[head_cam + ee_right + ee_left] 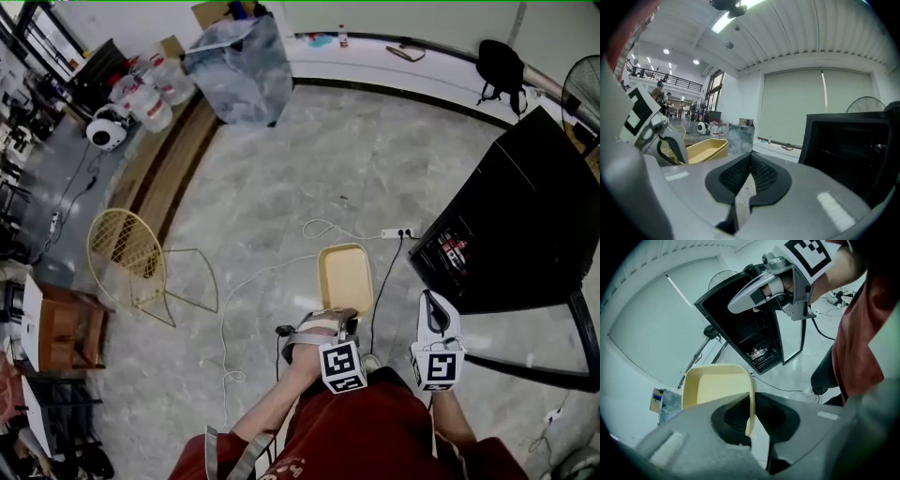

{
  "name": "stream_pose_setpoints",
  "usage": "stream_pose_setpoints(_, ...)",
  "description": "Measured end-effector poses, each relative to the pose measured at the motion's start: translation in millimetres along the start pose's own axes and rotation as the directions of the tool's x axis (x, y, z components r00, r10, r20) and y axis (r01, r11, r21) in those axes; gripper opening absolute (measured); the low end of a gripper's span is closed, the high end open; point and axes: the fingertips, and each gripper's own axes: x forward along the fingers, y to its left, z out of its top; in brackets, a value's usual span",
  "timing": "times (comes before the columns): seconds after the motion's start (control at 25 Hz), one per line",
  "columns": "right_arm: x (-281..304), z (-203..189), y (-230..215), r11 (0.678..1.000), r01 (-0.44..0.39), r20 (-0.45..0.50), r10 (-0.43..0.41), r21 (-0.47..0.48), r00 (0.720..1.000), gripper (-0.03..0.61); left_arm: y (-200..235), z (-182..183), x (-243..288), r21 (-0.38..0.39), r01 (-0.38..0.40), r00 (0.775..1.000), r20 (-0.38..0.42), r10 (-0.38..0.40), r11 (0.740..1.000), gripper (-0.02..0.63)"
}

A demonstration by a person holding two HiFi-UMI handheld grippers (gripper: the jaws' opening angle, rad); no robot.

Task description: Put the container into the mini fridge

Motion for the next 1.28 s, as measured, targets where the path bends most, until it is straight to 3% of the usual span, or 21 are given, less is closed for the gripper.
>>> stream_pose_setpoints(0.24, 24, 21, 27, 0.988, 0.15, -0.027, -0.149, 0.032, 0.988, 0.0, 43, -25, -1, 0.123, 0.031, 0.996, 0.084, -0.042, 0.992, 0.031)
stream_pose_setpoints(0.44, 22, 31, 32, 0.956, 0.288, -0.031, -0.286, 0.049, 0.958, 0.0, 53, -30, 4, 0.243, 0.077, 0.984, 0.137, -0.112, 0.967, 0.031)
stream_pose_setpoints(0.88, -44, 0, 13, 0.792, 0.603, -0.117, -0.593, 0.09, 0.796, 0.0, 32, 1, 33, 0.514, 0.129, 0.942, 0.205, -0.267, 0.848, 0.031)
stream_pose_setpoints(1.0, -58, -5, 2, 0.75, 0.654, -0.129, -0.642, 0.1, 0.756, 0.0, 28, 21, 37, 0.563, 0.128, 0.93, 0.217, -0.296, 0.817, 0.031)
stream_pose_setpoints(1.28, -72, -21, -38, 0.683, 0.718, -0.123, -0.707, 0.136, 0.696, 0.0, 22, 69, 54, 0.65, 0.117, 0.92, 0.213, -0.327, 0.751, 0.031)
